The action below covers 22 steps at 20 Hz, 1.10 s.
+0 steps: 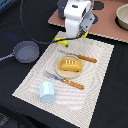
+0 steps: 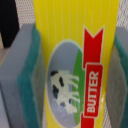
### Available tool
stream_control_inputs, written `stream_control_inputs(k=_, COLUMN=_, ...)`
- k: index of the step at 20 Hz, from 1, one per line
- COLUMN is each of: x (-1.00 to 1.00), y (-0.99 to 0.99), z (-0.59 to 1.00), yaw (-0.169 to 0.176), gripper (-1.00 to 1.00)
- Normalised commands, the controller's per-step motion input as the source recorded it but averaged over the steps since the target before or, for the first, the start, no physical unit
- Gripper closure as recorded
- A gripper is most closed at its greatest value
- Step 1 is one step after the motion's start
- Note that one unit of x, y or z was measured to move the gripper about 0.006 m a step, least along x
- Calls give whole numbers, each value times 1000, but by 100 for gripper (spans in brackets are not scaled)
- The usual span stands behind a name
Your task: Interact with the objects in diverse but meaningful ways.
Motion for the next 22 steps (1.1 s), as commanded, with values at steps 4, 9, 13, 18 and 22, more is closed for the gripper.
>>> stream_control_inputs(k=4, x=748, y=453, z=-1, yaw=-27, gripper=100)
stream_control_inputs(k=9, x=718, y=418, z=-3, yaw=-84, gripper=100)
stream_control_inputs(k=13, x=468, y=160, z=-162, yaw=-78, gripper=100)
stream_control_inputs(k=18, x=109, y=-13, z=-39, yaw=-2, gripper=100)
stream_control_inputs(k=22, x=36, y=-2, z=8, yaw=0, gripper=-100)
